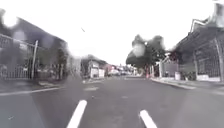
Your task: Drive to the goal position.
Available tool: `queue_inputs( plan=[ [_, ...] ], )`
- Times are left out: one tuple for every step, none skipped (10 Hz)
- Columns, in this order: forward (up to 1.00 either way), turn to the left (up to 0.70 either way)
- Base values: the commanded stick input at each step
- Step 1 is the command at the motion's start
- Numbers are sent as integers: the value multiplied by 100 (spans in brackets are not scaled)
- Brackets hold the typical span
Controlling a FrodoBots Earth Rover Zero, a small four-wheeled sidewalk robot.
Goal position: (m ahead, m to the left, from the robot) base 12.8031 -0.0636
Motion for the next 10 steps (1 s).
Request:
queue_inputs(
  plan=[
    [100,-39],
    [100,-27],
    [100,-22],
    [100,-28],
    [100,-21],
    [100,-3],
    [100,3],
    [100,3],
    [100,1],
    [100,0]
  ],
)
